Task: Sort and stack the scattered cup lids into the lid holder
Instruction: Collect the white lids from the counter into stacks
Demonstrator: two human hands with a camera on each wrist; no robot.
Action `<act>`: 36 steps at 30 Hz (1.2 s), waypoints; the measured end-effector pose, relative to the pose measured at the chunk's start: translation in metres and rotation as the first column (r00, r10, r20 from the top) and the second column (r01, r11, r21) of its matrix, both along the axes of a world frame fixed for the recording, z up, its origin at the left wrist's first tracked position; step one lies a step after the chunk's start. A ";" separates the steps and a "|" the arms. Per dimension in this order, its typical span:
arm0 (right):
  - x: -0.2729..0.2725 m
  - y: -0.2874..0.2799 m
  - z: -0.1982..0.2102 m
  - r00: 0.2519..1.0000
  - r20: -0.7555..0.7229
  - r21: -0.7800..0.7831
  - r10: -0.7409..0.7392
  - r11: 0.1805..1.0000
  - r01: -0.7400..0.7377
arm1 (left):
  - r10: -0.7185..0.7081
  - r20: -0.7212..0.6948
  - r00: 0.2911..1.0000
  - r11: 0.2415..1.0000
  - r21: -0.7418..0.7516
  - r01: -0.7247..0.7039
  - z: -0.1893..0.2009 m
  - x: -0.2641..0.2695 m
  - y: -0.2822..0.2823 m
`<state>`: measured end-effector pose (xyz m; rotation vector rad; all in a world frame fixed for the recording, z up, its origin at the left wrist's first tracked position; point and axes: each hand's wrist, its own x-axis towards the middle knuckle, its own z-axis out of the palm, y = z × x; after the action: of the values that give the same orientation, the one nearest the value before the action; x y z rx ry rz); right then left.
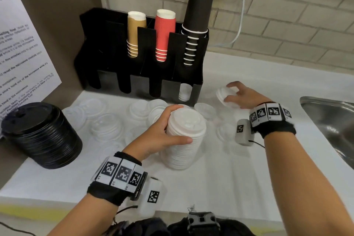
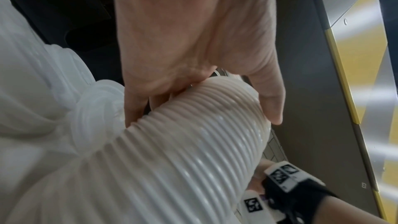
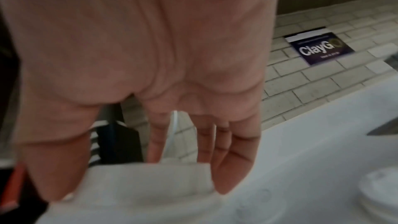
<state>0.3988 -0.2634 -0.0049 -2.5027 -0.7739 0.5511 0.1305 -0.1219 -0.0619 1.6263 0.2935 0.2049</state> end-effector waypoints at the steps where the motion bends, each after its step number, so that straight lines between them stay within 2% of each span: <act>1: -0.015 -0.003 0.003 0.998 -0.052 0.103 0.026 0.994 -0.021 | -0.001 0.000 1.000 1.000 -0.003 0.001 -0.001 0.000 0.000; 3: -0.050 -0.008 0.004 0.991 -0.099 0.286 0.092 0.956 -0.061 | 0.001 0.005 1.000 1.000 -0.012 -0.001 -0.001 0.000 0.000; 6: -0.098 -0.013 -0.002 0.980 -0.116 0.475 0.162 0.876 -0.089 | 0.021 0.015 1.000 0.999 -0.027 -0.021 -0.001 -0.001 -0.003; 9: -0.131 -0.017 -0.013 0.979 -0.126 0.613 0.163 0.788 -0.052 | 0.047 0.026 0.999 0.998 -0.038 -0.046 0.000 -0.002 -0.006; 12: -0.151 -0.017 -0.024 0.979 -0.105 0.688 0.176 0.723 -0.056 | 0.042 0.040 0.998 0.999 -0.023 -0.041 -0.001 -0.002 -0.007; 15: -0.158 -0.015 -0.031 0.980 -0.075 0.708 0.185 0.702 -0.079 | 0.045 0.035 0.998 0.999 -0.015 -0.045 -0.001 -0.002 -0.007; 24: -0.169 -0.008 -0.029 0.983 0.043 0.620 0.178 0.767 -0.166 | 0.033 0.053 0.998 0.999 -0.022 -0.032 0.000 -0.006 -0.009; 31: -0.172 -0.009 -0.031 0.971 0.117 0.585 0.207 0.776 -0.236 | 0.047 0.071 0.996 0.999 -0.027 -0.045 -0.001 -0.006 -0.009; 36: -0.171 -0.009 -0.031 0.969 0.117 0.584 0.217 0.774 -0.244 | 0.031 0.074 0.997 0.999 -0.021 -0.029 -0.003 -0.006 -0.006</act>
<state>0.2276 -0.2724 -0.0362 -1.8485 -1.0869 0.2677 0.1247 -0.1281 -0.0647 1.5918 0.2626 0.2839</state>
